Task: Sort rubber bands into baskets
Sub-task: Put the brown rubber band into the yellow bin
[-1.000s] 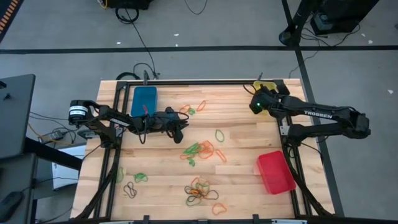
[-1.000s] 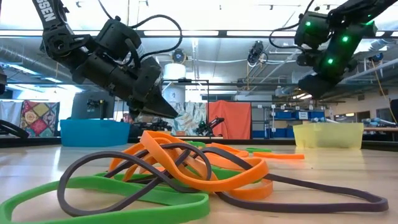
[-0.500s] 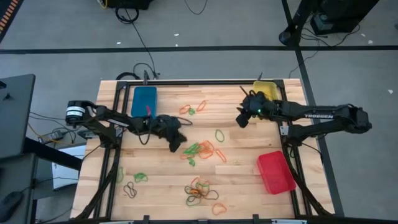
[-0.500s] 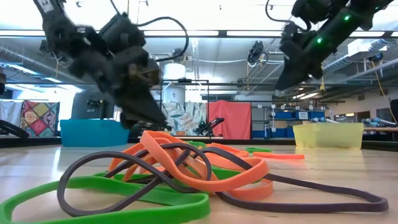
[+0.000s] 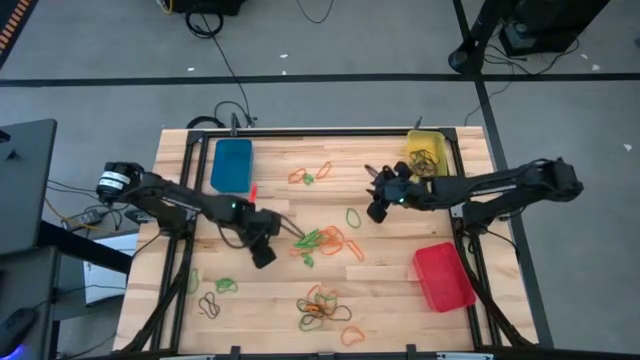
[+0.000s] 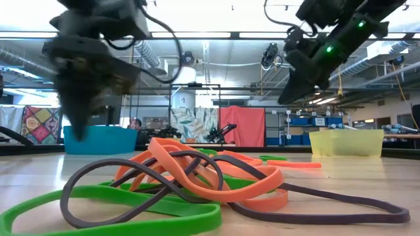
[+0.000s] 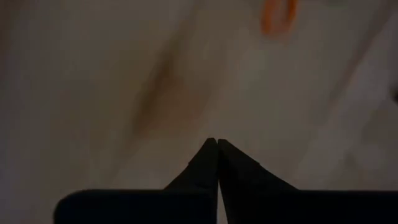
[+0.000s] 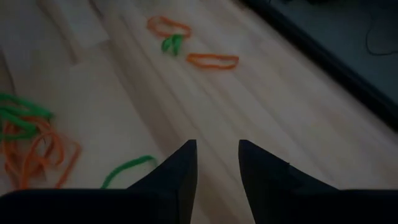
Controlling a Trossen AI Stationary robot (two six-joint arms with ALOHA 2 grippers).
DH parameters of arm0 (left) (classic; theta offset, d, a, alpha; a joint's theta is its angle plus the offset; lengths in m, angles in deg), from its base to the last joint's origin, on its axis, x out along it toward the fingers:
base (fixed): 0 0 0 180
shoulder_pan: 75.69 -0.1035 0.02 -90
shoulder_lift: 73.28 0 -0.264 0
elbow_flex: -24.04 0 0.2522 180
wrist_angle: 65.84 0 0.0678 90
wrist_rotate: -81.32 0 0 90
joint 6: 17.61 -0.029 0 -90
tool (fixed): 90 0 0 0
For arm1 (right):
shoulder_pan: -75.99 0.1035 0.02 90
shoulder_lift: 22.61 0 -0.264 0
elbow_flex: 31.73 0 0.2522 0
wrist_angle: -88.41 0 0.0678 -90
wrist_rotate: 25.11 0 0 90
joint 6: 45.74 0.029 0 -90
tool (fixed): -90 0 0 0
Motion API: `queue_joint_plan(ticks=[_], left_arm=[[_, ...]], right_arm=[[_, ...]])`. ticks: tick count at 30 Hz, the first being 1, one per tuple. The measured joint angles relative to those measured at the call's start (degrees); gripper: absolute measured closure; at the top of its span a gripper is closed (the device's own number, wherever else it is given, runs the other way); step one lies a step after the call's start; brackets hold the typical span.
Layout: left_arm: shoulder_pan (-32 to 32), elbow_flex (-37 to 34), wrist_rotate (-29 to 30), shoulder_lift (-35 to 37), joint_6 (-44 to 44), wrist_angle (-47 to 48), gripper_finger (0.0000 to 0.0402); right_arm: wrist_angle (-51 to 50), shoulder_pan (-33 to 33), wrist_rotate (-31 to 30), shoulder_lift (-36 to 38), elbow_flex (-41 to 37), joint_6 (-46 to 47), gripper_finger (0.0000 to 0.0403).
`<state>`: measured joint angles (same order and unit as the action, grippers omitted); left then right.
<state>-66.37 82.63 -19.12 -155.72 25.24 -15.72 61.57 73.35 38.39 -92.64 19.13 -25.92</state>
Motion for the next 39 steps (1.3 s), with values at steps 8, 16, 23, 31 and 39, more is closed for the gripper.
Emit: queue_joint_plan(ticks=[8,16,23,31,39], left_arm=[[16.32,-0.01,-2.91,0.00,22.83,5.89,0.0333],[32.25,-0.02,3.40,0.00,43.13,-5.41,0.0269],[41.61,-0.02,4.81,-0.13,62.10,-6.31,0.0264],[48.02,-0.02,7.77,-3.65,77.87,-6.79,0.0264],[48.15,0.02,5.83,-6.95,83.59,-2.69,0.0264]], right_arm=[[13.30,2.15,-2.69,-10.27,-0.02,-10.78,0.0273],[32.26,2.10,-2.01,-13.27,-0.01,-25.46,0.0273],[38.28,1.14,-2.01,-13.15,0.00,-34.55,0.0273],[39.14,-0.98,-1.90,-14.33,0.02,-38.34,0.0273],[39.18,-1.68,-0.44,-14.35,0.02,-40.50,0.0273]])
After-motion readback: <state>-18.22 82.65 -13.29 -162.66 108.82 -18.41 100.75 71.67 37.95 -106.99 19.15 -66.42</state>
